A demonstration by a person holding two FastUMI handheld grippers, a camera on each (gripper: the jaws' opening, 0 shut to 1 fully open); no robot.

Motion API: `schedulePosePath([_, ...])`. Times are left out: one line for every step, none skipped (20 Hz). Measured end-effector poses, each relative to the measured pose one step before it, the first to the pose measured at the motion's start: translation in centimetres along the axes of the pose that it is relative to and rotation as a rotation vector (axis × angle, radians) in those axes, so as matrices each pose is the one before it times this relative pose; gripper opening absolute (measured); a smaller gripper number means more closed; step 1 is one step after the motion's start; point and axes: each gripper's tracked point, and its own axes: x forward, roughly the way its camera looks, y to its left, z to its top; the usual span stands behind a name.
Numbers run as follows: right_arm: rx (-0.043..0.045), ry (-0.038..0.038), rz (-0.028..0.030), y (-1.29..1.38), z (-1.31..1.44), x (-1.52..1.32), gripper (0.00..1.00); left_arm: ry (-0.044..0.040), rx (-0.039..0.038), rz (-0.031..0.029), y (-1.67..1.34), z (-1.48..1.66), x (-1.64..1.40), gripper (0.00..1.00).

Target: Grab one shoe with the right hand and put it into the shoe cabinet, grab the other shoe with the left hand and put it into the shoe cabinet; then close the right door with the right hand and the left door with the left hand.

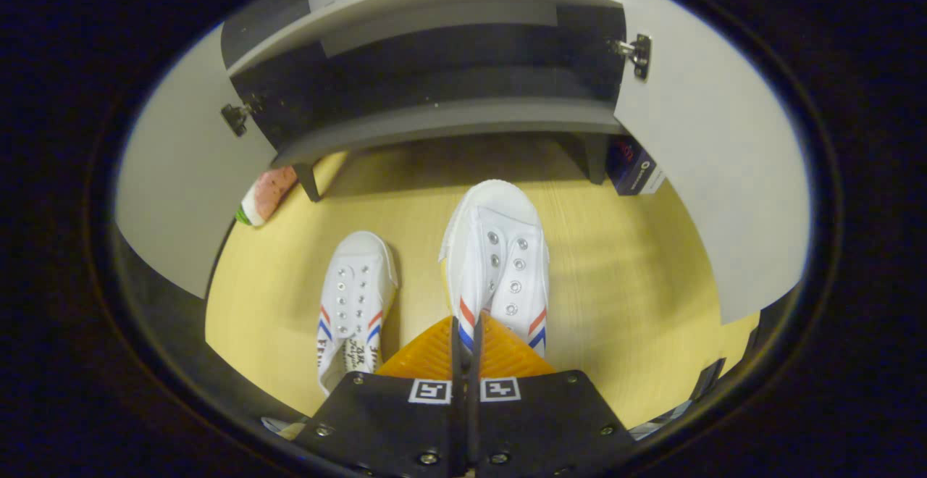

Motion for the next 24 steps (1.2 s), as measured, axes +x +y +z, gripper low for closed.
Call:
schedulePosePath([0.00445,-0.03034,0.01451,0.429,1.004,-1.181,0.01,0.00131,0.00200,-0.00498,-0.146,-0.025,0.063,0.96])
schedulePosePath([-0.00005,-0.03552,0.01141,0.508,1.211,-1.033,0.01,0.00095,0.00252,-0.00471,-0.098,-0.027,0.062,0.96])
schedulePosePath([-0.00264,-0.04006,0.00919,0.381,1.530,-1.275,0.01,0.00099,0.00312,-0.00525,-0.144,-0.025,0.111,0.96])
schedulePosePath([-0.00258,-0.04298,0.00737,0.380,1.707,-1.181,0.01,-0.00009,0.00340,-0.00549,-0.126,-0.004,0.099,0.96])
schedulePosePath([-0.00716,-0.04237,0.00717,0.479,1.778,-1.069,0.01,-0.00080,0.00288,-0.00577,-0.202,0.032,0.136,0.96])
schedulePosePath([-0.00889,-0.04596,0.00570,0.444,2.056,-1.003,0.00,-0.00086,0.00217,-0.00549,-0.142,-0.021,0.132,0.96])
schedulePosePath([-0.01258,-0.04811,0.00540,0.385,2.314,-0.941,0.02,-0.00207,0.00214,-0.00538,-0.154,0.092,0.117,0.96])
schedulePosePath([-0.01452,-0.05178,0.00477,0.425,2.487,-0.739,0.00,-0.00258,0.00299,-0.00559,-0.159,0.001,0.195,0.96])
schedulePosePath([-0.01227,-0.05460,0.00502,0.503,2.610,-0.516,0.00,0.00047,0.00623,0.00617,-0.035,0.012,0.084,0.96])
schedulePosePath([-0.01228,-0.05032,0.00448,0.415,2.887,-0.328,0.00,0.00289,0.00358,0.00596,0.089,-0.070,0.175,0.96])
schedulePosePath([-0.01471,-0.04672,0.00153,0.211,2.643,-0.278,0.00,-0.00390,0.00487,0.00155,-0.092,0.061,-0.159,0.94])
schedulePosePath([-0.01248,-0.04630,-0.00198,0.078,2.531,0.000,0.00,-0.00105,0.00307,0.00110,0.071,-0.030,0.095,0.96])
schedulePosePath([-0.01856,-0.04338,-0.00259,0.249,2.153,0.329,0.00,-0.00057,-0.00151,0.00157,0.016,-0.024,-0.033,0.94])
schedulePosePath([-0.02235,-0.04300,-0.00808,-0.002,1.935,0.696,0.00,-0.00414,-0.00428,0.00149,-0.014,0.112,0.053,0.96])
schedulePosePath([-0.02181,-0.03413,-0.01044,-0.091,1.494,0.853,0.02,0.00051,-0.00599,0.00223,0.091,0.034,0.027,0.95])
schedulePosePath([-0.01807,-0.02545,-0.01021,-0.218,1.413,1.057,0.00,-0.00261,-0.00606,0.00260,0.041,-0.023,-0.054,0.95])
schedulePosePath([-0.00816,-0.02504,-0.00697,-0.247,1.296,0.964,0.00,-0.00170,-0.00582,0.00091,0.040,0.042,0.015,0.94])
schedulePosePath([-0.00396,-0.01456,-0.00787,-0.290,1.019,1.283,0.00,-0.00205,-0.00440,0.00111,-0.021,0.032,-0.016,0.95])
schedulePosePath([-0.00146,-0.01024,-0.00899,-0.383,0.709,1.357,0.00,-0.00159,-0.00212,0.00162,-0.009,0.045,0.075,0.95])
schedulePosePath([0.00043,-0.00771,-0.00898,-0.335,0.638,1.252,0.00,-0.00040,-0.00003,0.00354,0.023,-0.058,0.010,0.95])
schedulePosePath([0.00233,-0.00231,-0.00907,-0.362,0.382,1.294,0.00,0.00071,0.00158,0.00598,0.094,0.020,0.021,0.95])
schedulePosePath([0.00283,-0.00157,-0.00845,-0.313,0.279,1.222,0.00,0.00108,0.00245,0.00428,0.042,-0.066,0.032,0.95])
schedulePosePath([-0.00114,0.00262,-0.00817,-0.396,0.095,1.197,0.00,-0.00153,0.00264,0.00241,0.034,-0.010,-0.020,0.94])
schedulePosePath([-0.00487,0.00666,-0.00967,-0.296,0.007,1.176,0.00,-0.00026,0.00189,0.00213,-0.035,0.026,-0.017,0.94])
